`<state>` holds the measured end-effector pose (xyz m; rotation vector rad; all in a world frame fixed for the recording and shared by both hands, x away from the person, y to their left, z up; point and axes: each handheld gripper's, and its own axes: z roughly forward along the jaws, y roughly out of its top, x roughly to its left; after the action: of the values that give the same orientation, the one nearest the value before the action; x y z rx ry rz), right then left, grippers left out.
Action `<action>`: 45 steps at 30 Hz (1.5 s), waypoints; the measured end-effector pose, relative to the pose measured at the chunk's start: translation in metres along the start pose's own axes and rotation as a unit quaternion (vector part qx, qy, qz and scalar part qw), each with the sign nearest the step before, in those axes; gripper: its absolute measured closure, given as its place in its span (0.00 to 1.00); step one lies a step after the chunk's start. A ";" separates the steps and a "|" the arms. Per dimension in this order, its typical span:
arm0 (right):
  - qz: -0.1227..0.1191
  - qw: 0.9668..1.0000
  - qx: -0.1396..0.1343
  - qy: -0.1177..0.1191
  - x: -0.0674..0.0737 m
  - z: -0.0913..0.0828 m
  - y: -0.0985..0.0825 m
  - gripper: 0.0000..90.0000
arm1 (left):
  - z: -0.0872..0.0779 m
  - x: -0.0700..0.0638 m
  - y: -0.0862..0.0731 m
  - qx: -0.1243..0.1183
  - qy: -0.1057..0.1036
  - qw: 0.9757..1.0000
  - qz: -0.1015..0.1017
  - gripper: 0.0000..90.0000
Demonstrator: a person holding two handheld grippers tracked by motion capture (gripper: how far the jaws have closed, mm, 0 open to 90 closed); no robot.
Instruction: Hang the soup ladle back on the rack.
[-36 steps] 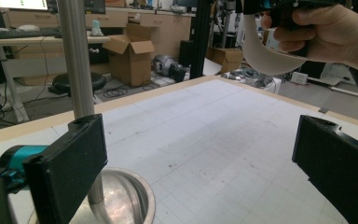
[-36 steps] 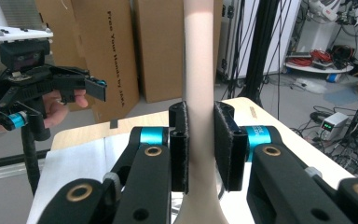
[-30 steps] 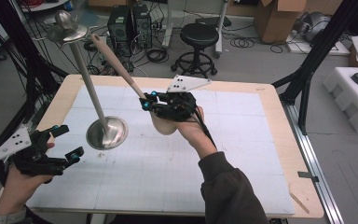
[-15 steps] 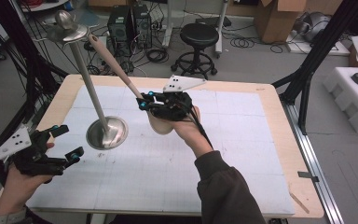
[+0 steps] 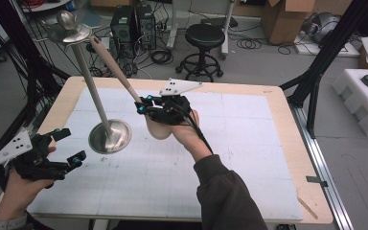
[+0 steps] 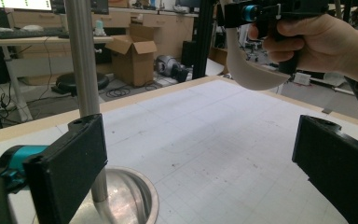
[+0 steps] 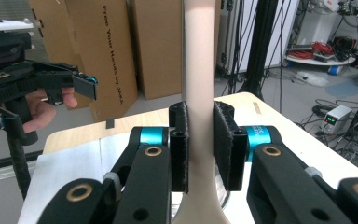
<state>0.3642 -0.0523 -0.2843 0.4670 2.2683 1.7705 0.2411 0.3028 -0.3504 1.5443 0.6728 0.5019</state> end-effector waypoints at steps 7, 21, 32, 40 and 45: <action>0.008 1.000 0.001 0.000 0.003 0.011 -0.003 0.86 | -0.002 0.001 0.000 -0.003 0.000 1.000 -0.001 0.04; 0.015 1.000 -0.004 0.006 0.003 0.034 -0.009 0.86 | -0.002 0.001 0.000 0.005 0.006 1.000 0.007 0.04; 0.019 1.000 -0.005 0.006 0.003 0.046 -0.010 0.86 | -0.006 0.001 0.001 0.000 0.009 1.000 0.005 0.04; 0.015 1.000 -0.006 0.005 0.003 0.054 -0.010 0.86 | -0.008 0.003 0.000 0.001 0.010 1.000 0.004 0.04; 0.014 1.000 -0.006 0.000 0.003 0.054 -0.011 0.85 | -0.007 0.003 -0.001 0.002 0.011 1.000 0.001 0.04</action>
<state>0.3801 -0.0047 -0.3079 0.4992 2.2617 1.7971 0.2381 0.3098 -0.3514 1.5463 0.6893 0.5203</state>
